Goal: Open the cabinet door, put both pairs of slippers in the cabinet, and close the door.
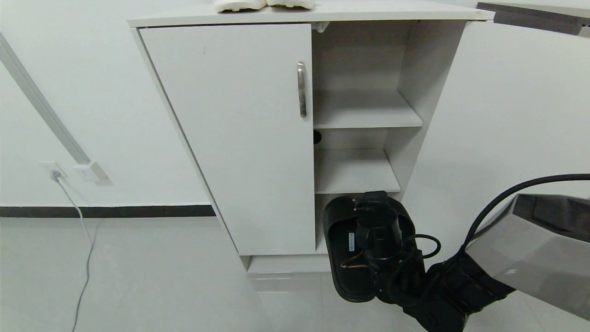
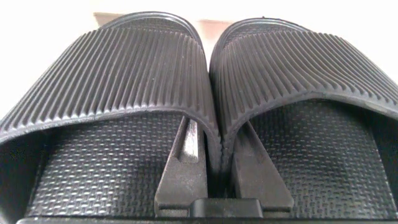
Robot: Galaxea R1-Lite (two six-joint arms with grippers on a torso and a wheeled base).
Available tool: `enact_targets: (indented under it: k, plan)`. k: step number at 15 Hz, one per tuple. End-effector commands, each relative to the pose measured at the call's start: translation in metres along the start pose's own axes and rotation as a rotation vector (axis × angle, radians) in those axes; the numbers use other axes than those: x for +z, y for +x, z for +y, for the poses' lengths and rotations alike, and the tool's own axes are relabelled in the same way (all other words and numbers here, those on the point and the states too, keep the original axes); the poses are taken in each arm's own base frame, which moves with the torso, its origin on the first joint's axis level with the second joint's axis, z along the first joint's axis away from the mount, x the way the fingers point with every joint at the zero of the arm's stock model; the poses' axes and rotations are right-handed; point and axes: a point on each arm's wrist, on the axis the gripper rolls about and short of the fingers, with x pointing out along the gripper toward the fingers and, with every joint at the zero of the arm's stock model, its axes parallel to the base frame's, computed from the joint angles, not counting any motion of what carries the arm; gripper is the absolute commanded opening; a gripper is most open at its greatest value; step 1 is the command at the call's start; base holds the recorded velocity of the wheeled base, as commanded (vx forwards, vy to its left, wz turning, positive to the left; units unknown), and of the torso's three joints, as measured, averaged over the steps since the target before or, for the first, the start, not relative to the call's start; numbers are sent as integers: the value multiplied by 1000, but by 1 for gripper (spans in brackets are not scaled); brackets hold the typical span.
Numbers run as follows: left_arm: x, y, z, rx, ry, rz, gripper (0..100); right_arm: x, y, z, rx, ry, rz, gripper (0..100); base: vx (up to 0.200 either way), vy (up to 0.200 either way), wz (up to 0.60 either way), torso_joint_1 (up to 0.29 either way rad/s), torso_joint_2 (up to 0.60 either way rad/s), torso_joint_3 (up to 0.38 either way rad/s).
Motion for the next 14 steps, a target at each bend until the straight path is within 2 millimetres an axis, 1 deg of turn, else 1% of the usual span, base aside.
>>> enact_targets:
  k: [1, 3, 5, 7, 8, 11, 14]
  plan:
    - [0, 0, 0, 0, -6, 4, 0, -5, 1, 2, 0, -10, 8, 0, 0, 0, 0, 0, 0, 0]
    - [0, 0, 0, 0, -4, 4, 0, -7, 5, 5, 9, -13, 9, 0, 0, 0, 0, 0, 0, 0]
    - [0, 0, 0, 1, -6, 4, 0, -10, 15, 16, 32, -5, 2, 0, 0, 0, 0, 0, 0, 0]
    - [0, 0, 0, 1, -6, 4, 0, -15, 21, 22, 49, -3, 6, 0, 0, 0, 0, 0, 0, 0]
    - [0, 0, 0, 0, -4, 4, 0, -18, 24, 25, 99, 5, 3, 0, 0, 0, 0, 0, 0, 0]
    - [0, 0, 0, 1, -4, 4, 0, -25, 25, 31, 117, -3, -15, 0, 0, 0, 0, 0, 0, 0]
    - [0, 0, 0, 0, -4, 4, 0, -25, 27, 32, 117, 0, -20, 0, 0, 0, 0, 0, 0, 0]
